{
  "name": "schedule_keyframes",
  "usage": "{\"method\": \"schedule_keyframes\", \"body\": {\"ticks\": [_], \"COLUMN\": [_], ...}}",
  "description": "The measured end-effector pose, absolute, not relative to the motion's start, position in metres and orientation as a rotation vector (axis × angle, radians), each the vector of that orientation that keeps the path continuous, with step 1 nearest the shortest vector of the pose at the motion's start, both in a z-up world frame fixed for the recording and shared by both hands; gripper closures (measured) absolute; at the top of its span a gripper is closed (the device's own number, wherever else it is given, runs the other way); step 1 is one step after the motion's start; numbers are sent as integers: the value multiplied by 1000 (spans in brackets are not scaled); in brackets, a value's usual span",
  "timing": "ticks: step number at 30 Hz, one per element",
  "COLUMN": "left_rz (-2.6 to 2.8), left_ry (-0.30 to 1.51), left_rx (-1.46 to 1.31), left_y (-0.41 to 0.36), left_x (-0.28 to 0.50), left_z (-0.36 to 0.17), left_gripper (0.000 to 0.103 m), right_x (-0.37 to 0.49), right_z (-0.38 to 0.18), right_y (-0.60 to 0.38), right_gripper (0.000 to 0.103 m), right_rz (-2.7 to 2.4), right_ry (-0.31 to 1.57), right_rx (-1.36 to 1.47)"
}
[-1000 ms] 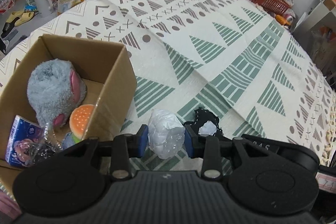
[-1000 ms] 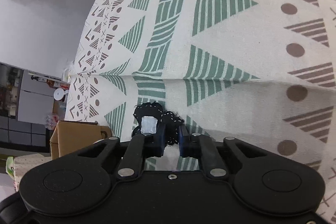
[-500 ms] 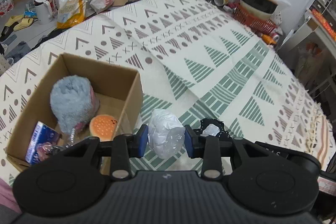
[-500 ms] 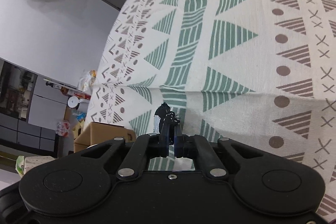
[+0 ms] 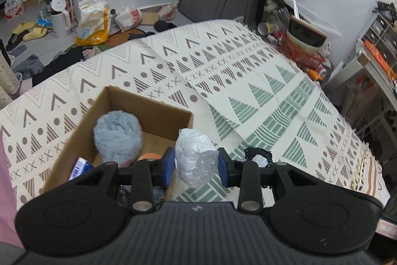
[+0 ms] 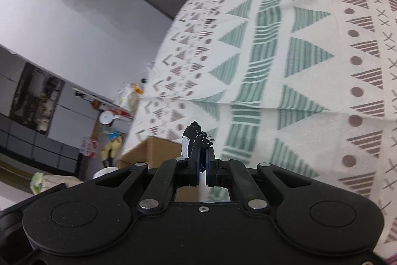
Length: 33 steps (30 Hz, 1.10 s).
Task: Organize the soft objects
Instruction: 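Carry the white bag and black patch into the box and release both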
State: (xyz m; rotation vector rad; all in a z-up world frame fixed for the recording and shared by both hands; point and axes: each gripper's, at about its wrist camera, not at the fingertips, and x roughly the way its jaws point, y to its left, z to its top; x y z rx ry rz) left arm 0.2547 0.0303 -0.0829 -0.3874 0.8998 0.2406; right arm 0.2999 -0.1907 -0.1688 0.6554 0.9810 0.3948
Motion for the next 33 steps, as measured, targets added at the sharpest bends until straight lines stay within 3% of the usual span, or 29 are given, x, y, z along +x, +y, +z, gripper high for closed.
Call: {"method": "schedule_keyframes", "body": {"ticks": [11,28,33], "left_rz": [274,224,218], "left_ry": [884,908,944], "left_rx": [-429,-562,-626], "left_y": [77,113,122], "left_x": [240,239,245], "left_z": [-80,-107,-118], "left_gripper": [68,68,58], "right_x": [277,273,275], "right_z": [-120,-130,-133], "right_y": [-164,-113,-107], "right_gripper": [99,99,99], "right_rz": [531,594,589], "right_ry": [867,838,833], "right_rx": [599,525,518]}}
